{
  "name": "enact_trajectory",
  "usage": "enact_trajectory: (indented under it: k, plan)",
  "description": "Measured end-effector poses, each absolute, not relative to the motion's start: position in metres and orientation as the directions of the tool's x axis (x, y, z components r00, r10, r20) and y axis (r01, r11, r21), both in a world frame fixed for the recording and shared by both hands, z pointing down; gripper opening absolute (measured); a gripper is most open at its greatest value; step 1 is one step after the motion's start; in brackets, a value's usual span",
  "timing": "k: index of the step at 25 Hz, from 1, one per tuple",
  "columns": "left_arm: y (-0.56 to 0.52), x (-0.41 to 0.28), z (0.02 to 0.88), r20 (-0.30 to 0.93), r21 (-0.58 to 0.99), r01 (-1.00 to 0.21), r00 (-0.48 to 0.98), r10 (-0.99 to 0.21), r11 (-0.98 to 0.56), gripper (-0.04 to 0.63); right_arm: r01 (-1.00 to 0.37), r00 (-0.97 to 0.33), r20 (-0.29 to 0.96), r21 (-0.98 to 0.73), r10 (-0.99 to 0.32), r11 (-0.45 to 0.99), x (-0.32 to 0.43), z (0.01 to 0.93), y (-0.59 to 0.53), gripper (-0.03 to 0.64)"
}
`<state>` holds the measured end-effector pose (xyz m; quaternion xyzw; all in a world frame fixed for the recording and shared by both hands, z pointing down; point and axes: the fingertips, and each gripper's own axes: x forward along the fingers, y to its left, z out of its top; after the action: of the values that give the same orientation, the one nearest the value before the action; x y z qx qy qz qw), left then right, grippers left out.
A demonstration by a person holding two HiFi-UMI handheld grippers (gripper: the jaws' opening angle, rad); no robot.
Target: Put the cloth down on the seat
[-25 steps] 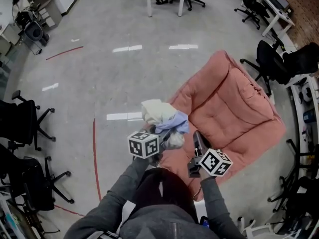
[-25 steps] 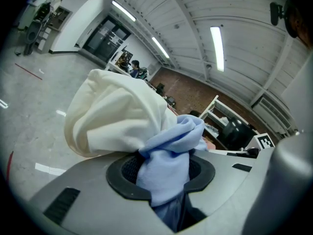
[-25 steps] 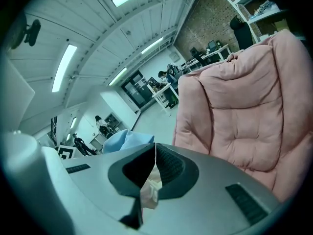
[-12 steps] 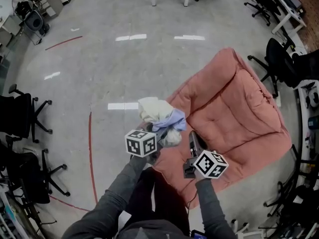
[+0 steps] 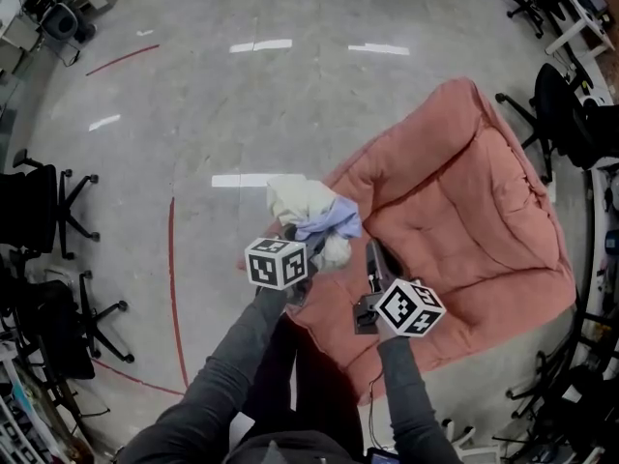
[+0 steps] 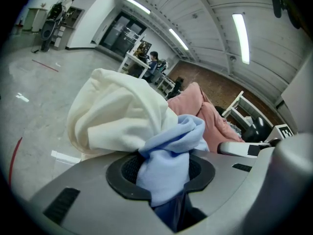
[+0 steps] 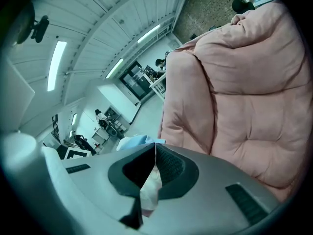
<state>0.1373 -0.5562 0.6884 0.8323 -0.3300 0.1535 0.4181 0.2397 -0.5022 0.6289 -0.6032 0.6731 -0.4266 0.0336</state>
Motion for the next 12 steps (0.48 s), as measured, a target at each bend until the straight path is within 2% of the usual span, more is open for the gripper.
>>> enact_trajectory:
  k: [12]
  plan:
    - [-0.569, 0.135, 0.744, 0.61, 0.559, -0.737, 0.675, -0.415, -0.38, 0.135, -0.77, -0.285, 0.491, -0.629, -0.823, -0.108, 0.234, 0.652, -0.509, 0.011]
